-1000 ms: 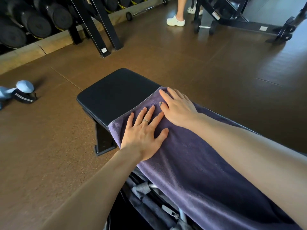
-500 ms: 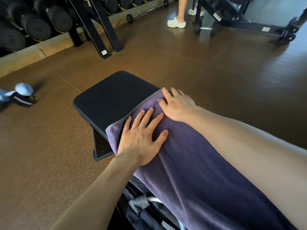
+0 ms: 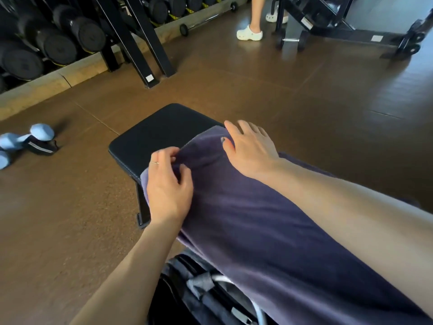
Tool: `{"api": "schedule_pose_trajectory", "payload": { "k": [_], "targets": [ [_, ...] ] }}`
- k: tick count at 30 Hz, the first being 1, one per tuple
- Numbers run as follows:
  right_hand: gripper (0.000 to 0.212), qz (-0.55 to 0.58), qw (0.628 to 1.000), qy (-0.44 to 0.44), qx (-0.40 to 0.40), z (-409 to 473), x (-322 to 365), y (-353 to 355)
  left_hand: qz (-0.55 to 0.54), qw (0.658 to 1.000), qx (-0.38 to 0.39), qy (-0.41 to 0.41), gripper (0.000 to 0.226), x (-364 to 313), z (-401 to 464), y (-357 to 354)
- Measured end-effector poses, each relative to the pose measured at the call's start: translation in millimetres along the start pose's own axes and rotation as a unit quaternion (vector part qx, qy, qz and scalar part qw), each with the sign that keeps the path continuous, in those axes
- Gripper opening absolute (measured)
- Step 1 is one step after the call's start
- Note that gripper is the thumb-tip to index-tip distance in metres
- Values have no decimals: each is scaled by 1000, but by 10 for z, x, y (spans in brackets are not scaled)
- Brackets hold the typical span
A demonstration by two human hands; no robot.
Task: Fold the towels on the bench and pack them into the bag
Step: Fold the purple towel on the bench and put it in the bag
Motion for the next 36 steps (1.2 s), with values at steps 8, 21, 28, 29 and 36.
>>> {"api": "schedule_pose_trajectory", "payload": {
  "k": [8,21,28,29,36],
  "targets": [
    [60,-61,992,-9,107,-518,-383,-249,162,916,278,241,60,746,37,228],
    [65,-83,974,-120,173,-402,-633,-239,69,943,193,264,32,841,-97,295],
    [69,-62,971,-168,158,-451,-709,-209,252,937,222,98,59,439,157,203],
    [69,-52,975,-168,137,-482,-707,-161,249,935,249,34,61,244,147,52],
    [60,-22,994,-90,57,-1112,-640,180,234,862,444,-68,58,-1,-217,-805]
  ]
}}
Point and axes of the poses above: each hand's wrist, its own z-axis towards the middle knuckle, its own y-axis out of the back of the hand, x = y × z, the point moved 9 cm from there along z, towards the middle knuckle, and after that the axes turned 13 degrees about -y, right-handed, at the moved point
